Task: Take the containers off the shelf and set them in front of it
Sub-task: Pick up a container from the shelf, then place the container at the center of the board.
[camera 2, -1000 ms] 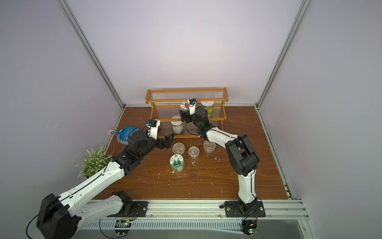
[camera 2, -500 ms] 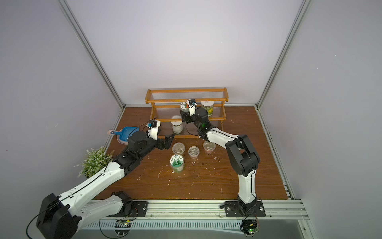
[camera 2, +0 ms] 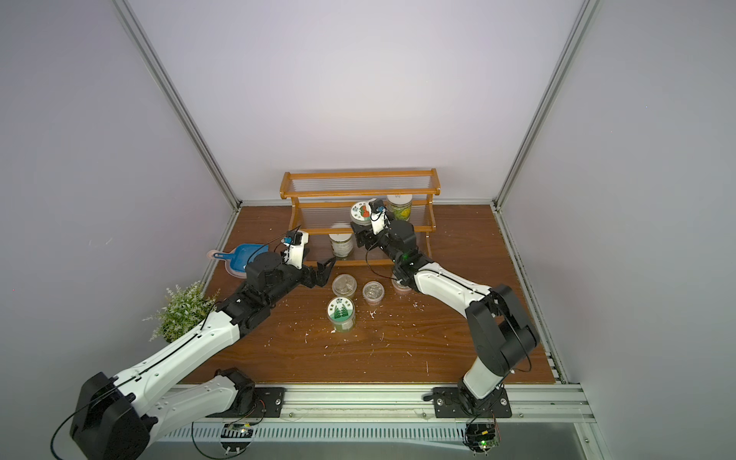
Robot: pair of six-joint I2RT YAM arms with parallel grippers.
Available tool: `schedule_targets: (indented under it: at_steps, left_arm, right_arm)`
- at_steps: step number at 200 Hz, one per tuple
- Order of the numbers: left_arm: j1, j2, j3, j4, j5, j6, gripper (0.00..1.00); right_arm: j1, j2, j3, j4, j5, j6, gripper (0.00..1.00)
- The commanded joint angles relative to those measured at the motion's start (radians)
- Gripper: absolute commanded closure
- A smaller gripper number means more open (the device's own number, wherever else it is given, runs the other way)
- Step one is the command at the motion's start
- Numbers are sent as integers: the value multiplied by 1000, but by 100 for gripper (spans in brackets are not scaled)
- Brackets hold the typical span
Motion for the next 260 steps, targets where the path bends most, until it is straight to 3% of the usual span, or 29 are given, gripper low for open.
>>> schedule_targets:
  at_steps: [1,63,129,212,260]
  left_arm:
    - [14,-16,-7,-8,9,-1,1]
    - [23,-21,-9,-7,26,-7,1]
    - [26,-7,-5,-9,40,-11,1]
    - [27,19,13,-17,42,-11,1]
    - [26,21,2,-18,36,-7,1]
  right_arm:
    - [25,-133,-36,-11,-26,-35,29]
    - [163,-493,-297,-252,25,-46,29]
    - [315,-797,-608,-297,134,72,29]
    - [372,-750,-802,-130,160,149,29]
    - [372,-603,-814,-6,148,152,28]
